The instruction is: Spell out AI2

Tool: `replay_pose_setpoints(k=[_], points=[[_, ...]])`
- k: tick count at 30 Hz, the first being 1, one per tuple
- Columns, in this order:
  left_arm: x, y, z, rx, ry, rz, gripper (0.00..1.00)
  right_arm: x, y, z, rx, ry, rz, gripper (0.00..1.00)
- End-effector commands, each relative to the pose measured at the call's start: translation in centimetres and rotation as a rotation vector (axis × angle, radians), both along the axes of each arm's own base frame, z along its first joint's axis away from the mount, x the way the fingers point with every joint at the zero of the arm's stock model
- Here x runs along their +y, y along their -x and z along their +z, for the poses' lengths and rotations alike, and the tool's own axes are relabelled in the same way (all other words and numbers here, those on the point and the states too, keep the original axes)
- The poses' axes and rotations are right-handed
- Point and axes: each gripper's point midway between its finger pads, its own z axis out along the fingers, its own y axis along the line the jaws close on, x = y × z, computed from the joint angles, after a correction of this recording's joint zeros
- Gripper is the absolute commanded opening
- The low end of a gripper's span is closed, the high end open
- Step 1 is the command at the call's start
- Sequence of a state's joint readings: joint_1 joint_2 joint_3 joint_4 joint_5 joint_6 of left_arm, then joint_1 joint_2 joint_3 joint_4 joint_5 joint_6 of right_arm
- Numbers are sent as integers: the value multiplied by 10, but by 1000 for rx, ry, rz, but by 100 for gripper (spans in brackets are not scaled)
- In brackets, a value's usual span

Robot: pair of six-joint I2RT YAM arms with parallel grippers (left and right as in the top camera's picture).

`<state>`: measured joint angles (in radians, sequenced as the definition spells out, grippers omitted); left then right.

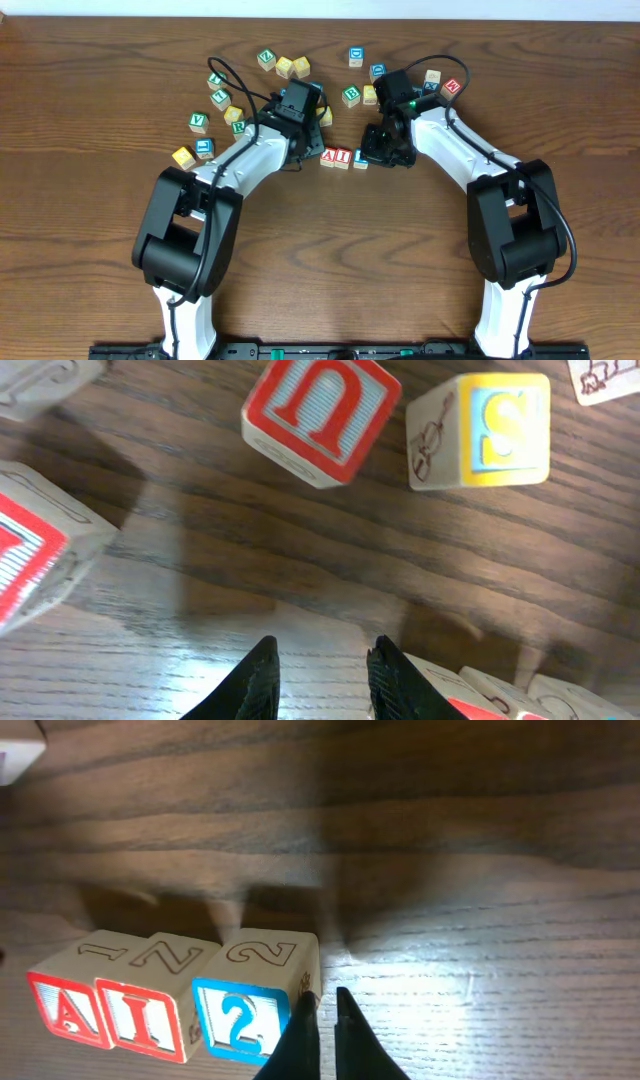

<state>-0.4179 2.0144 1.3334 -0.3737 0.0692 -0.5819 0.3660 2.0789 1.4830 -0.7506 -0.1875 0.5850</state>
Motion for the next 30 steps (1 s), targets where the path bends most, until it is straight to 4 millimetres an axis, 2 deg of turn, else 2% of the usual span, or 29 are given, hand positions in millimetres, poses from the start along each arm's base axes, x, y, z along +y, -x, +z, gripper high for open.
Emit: replay_pose_setpoints(k=[1, 13, 23, 30], points=[[-5, 6, -3, 26, 22, 11, 30, 2, 0, -3, -3, -5, 3, 3], [-16, 13, -6, 41, 28, -16, 30, 5, -5, -1, -31, -11, 22, 1], [-29, 22, -6, 48, 27, -51, 30, 14, -3, -1, -41, -12, 52, 1], [-30, 33, -9, 95, 29, -60, 30, 14, 0, -1, -35, -5, 77, 1]])
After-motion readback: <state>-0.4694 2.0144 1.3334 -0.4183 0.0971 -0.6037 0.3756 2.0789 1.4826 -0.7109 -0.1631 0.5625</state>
